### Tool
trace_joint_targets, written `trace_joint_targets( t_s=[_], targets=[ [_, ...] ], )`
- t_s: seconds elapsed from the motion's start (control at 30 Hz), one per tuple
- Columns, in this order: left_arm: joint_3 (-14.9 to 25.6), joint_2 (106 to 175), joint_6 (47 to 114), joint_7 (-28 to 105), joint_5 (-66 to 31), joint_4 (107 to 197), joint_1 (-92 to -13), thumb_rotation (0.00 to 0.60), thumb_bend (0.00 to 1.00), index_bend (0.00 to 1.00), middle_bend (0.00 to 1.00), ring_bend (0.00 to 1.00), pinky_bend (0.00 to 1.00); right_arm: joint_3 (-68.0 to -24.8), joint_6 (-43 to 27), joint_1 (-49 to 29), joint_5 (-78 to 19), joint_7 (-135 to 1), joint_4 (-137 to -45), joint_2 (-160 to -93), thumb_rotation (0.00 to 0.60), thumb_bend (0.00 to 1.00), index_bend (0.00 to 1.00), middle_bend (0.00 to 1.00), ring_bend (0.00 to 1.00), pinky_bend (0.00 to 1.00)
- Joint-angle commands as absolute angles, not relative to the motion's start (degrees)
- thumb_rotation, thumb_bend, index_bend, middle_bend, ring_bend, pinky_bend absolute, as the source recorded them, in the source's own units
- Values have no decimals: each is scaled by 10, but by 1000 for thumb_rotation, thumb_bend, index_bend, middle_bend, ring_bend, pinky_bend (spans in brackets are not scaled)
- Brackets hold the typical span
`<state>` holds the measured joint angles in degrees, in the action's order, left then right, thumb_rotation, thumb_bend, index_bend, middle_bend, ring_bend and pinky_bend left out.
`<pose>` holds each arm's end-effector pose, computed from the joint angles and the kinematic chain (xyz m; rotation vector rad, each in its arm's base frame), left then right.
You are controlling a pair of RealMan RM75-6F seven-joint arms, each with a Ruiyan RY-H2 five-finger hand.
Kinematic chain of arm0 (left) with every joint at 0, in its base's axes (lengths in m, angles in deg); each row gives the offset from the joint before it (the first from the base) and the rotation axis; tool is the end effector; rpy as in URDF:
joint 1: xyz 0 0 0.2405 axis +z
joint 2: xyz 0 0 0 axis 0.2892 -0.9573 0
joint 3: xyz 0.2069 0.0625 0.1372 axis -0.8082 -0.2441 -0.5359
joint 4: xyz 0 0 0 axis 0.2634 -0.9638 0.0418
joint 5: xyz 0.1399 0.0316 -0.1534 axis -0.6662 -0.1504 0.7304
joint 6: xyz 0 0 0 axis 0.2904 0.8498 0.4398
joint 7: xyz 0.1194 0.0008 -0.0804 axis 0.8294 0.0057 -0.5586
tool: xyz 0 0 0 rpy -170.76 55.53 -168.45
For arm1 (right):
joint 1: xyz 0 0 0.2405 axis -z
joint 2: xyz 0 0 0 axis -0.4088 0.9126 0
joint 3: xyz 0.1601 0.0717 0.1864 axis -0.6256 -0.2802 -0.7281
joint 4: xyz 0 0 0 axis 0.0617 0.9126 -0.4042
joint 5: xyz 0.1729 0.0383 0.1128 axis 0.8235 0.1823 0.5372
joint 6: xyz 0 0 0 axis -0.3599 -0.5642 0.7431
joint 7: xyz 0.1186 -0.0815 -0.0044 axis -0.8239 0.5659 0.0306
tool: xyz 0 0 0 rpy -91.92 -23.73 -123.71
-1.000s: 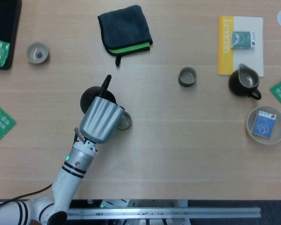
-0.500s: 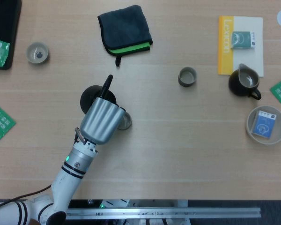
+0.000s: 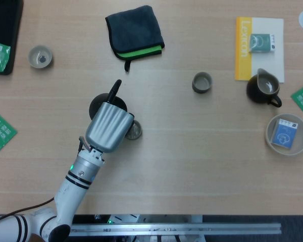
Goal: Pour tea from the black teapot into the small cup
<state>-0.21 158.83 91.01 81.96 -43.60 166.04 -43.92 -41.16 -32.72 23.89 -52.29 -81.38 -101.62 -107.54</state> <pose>-0.1322 0.2363 -0.0487 -1.8472 -0.4710 -0.9862 -0.3434 -0.1629 0.1866 1.2156 -0.9725 1.0241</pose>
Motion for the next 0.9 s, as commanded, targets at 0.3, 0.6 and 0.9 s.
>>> trace_joint_targets(
  t_s=[0.3,0.6,0.9],
  targets=[
    [19,1556,859,723,-377,1703,-444,600,424,991,1000,939,142,-415,-323,234,-521,-781,-1045,-1069,600,49,241,189,0,0],
    [51,1526,851,652,-353,1713,-450,600,424,985,1000,932,142,-416,-326,235,-518,-768,-1059,-1065,600,49,241,189,0,0],
    [83,1488,845,575,-313,1706,-448,600,424,979,1000,922,142,-416,-321,233,-517,-765,-1060,-1066,600,50,241,189,0,0]
  ],
)
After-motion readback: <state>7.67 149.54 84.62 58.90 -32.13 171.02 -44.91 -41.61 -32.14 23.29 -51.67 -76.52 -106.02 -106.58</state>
